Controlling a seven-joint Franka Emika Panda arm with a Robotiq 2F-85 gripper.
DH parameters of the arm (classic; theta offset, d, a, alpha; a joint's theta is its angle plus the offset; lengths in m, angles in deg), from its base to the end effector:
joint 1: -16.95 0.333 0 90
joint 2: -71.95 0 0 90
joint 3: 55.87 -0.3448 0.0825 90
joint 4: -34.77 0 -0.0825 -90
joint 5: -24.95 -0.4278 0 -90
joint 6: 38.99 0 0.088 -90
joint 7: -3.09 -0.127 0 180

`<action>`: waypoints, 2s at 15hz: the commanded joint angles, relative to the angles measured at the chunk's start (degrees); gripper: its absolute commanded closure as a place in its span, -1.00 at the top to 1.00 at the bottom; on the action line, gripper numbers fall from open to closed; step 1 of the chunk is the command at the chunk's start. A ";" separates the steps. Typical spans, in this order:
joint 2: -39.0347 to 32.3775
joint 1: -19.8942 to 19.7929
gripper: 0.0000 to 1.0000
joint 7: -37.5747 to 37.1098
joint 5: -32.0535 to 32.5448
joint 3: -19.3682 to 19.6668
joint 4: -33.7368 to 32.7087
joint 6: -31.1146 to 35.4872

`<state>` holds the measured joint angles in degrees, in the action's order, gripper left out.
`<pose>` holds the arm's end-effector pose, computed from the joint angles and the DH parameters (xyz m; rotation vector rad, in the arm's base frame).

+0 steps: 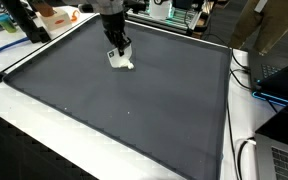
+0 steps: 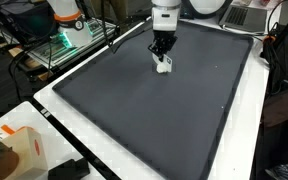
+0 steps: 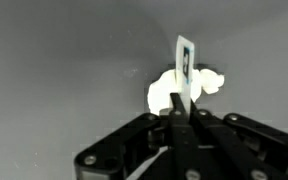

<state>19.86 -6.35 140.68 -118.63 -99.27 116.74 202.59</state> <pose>0.6086 0.0361 0.2219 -3.0937 0.4248 0.0332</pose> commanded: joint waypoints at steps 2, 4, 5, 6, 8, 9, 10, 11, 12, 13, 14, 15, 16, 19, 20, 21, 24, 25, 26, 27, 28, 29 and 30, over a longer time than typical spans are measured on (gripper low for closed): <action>-3.29 -1.49 -0.98 0.03 -0.41 -0.50 4.39 1.82; -2.47 -1.61 -0.98 -0.64 -0.41 -0.56 5.81 1.41; -1.95 -1.85 -0.98 -0.55 -0.43 -0.90 6.61 1.28; -1.73 -2.08 -0.98 -0.34 -0.50 -1.30 7.02 1.30; -0.58 -2.63 -0.98 -0.34 -0.60 -2.06 8.83 1.27; 0.83 -1.91 -0.98 -0.02 -0.61 -1.45 9.01 1.27; 2.37 -0.79 -0.98 0.25 -0.71 -0.80 7.75 0.85; 4.56 1.14 -0.98 0.00 -0.69 1.81 8.46 -0.88; 5.75 2.20 -0.98 0.07 -0.72 3.08 9.03 -2.54; 6.79 3.11 -0.98 -0.18 -0.29 4.04 9.74 -4.05; 7.64 4.05 -0.98 -0.46 -0.37 4.90 10.41 -5.28; 8.53 4.90 -0.98 -0.52 -0.44 5.67 11.12 -6.53; 9.51 5.60 -0.98 -0.39 -0.49 6.34 11.93 -7.98; 12.51 7.15 -0.98 -0.66 -0.65 8.27 14.22 -12.20; 13.44 7.68 -0.98 -1.00 -0.58 9.03 14.92 -13.43; 14.70 8.00 -0.98 -1.22 -0.50 9.70 15.87 -14.73; 17.43 8.21 -0.98 -1.79 -0.64 10.51 17.92 -17.61; 18.34 7.77 -0.98 -1.98 -0.63 9.97 18.82 -17.94; 19.02 7.22 -0.98 -2.09 -0.63 9.13 19.66 -17.09; 19.04 6.23 -0.98 -1.92 -0.62 7.74 20.02 -15.53; 18.21 4.02 -0.98 -1.28 -0.58 4.91 20.14 -14.33; 18.33 3.10 -0.98 -1.25 -0.56 3.61 20.79 -14.20; 18.70 1.07 -0.98 -0.93 -0.55 1.01 21.88 -14.37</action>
<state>36.96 -0.44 139.81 -118.62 -92.86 134.55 188.17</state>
